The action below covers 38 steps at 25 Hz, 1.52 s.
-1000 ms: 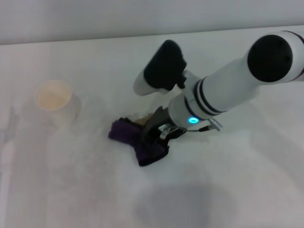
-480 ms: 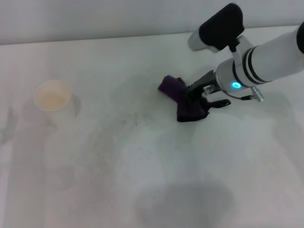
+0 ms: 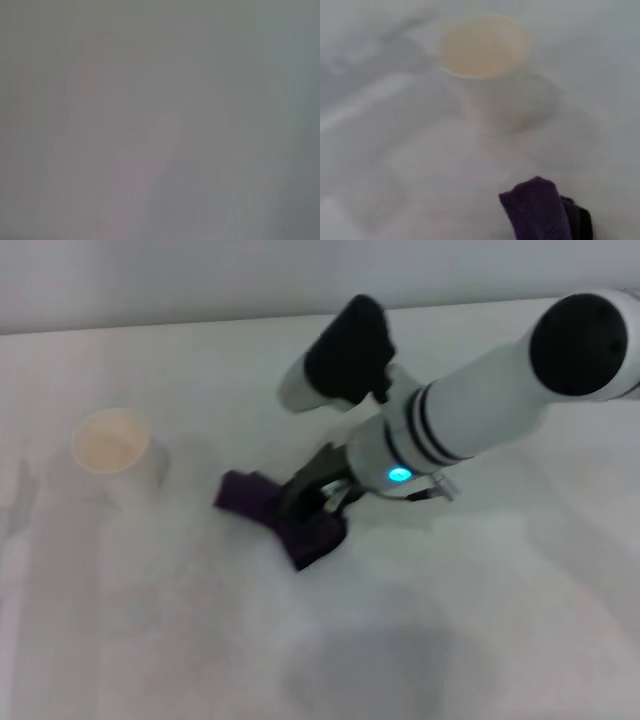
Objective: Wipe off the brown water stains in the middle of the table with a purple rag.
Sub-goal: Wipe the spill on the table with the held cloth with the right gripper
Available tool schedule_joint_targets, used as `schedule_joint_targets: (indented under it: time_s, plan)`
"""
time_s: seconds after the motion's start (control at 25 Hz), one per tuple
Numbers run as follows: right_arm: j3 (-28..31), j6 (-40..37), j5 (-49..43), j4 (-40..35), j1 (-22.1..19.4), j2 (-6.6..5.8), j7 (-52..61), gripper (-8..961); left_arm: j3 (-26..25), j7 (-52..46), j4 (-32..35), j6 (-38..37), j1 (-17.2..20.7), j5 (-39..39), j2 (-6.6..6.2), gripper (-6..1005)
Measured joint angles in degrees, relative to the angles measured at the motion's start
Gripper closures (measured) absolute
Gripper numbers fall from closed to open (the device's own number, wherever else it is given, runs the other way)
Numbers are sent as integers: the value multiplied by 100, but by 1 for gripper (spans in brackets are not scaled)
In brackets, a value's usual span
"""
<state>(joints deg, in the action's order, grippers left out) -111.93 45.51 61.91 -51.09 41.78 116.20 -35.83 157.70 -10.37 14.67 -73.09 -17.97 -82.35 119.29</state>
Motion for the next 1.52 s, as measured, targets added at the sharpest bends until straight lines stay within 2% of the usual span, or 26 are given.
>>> schedule_joint_targets:
  time_s: [0.16, 0.32, 0.6, 0.76, 0.96, 1.2, 1.32, 1.52]
  plan:
    - [-475, -161, 366, -252, -4, 0, -211, 856, -2, 0, 0, -2, -11, 0, -2, 115]
    - [-486, -480, 389, -90, -36, -10, -303, 856, -3, 0, 0, -4, -14, 0, -2, 115]
    - [36, -1312, -196, 585, 18, -30, -285, 856, -2, 0, 0, -4, -22, 0, -2, 115]
    - [422, -1514, -530, 757, 20, -46, -244, 855, -2, 0, 0, -6, -21, -1, -2, 115]
    - [874, -1492, -1107, 937, 1, -53, -105, 855, -2, 0, 0, -11, -11, -12, -2, 114]
    - [1044, -1263, -2241, 901, -96, -85, 787, 855, -2, 0, 1, -14, 2, -26, -2, 114]
    - [1334, -952, -2642, 731, -202, -74, 903, 855, -2, 0, 0, -23, 1, -27, -2, 114]
    - [1605, -359, -2738, 89, -573, -94, 760, 855, -2, 0, 0, -73, -6, -23, -2, 114]
